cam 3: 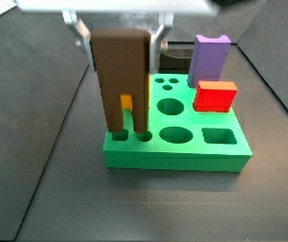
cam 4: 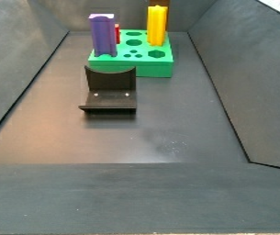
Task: Pick up the square-circle object. Move up. Rotate the square-circle object. Move to above the board. Insert the square-circle object.
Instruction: Insert the square-circle object.
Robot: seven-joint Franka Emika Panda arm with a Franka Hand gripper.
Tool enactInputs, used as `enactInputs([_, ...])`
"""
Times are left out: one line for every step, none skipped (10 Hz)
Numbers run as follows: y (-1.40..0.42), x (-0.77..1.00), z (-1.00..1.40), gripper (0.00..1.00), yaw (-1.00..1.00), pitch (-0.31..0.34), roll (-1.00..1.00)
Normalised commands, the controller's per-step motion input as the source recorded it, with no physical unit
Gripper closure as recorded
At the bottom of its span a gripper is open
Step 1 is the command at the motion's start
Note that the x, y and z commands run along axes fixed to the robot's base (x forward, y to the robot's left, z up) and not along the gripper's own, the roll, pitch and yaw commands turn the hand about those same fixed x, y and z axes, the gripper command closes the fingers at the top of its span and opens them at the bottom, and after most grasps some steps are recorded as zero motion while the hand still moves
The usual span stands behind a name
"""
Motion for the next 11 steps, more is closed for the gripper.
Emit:
enactInputs([-0.01, 0.16, -0.17, 1.00, 0.00, 0.037, 0.04])
enactInputs([0.00, 0.11, -0.03, 1.00, 0.00, 0.010, 0.00])
enactInputs([0.00, 0.13, 0.00, 1.00, 0.00, 0.000, -0.08])
enactInputs([0.00, 0.14, 0.00, 1.00, 0.00, 0.000, -0.08])
enactInputs([0.00, 0.02, -0.10, 1.00, 0.00, -0.010, -0.05])
enactInputs([0.00, 0.00, -0.17, 1.00, -0.04, -0.053, -0.05])
enactInputs([0.00, 0.00, -0.21, 1.00, -0.05, -0.047, -0.03])
enactInputs([0.00, -0.01, -0.22, 1.00, -0.12, -0.051, -0.04])
enactInputs([-0.01, -0.05, -0.20, 1.00, -0.20, -0.074, -0.08])
enactInputs([0.00, -0.03, -0.26, 1.00, -0.20, -0.086, -0.09])
enactInputs([0.00, 0.00, -0.36, 1.00, -0.25, -0.090, -0.09])
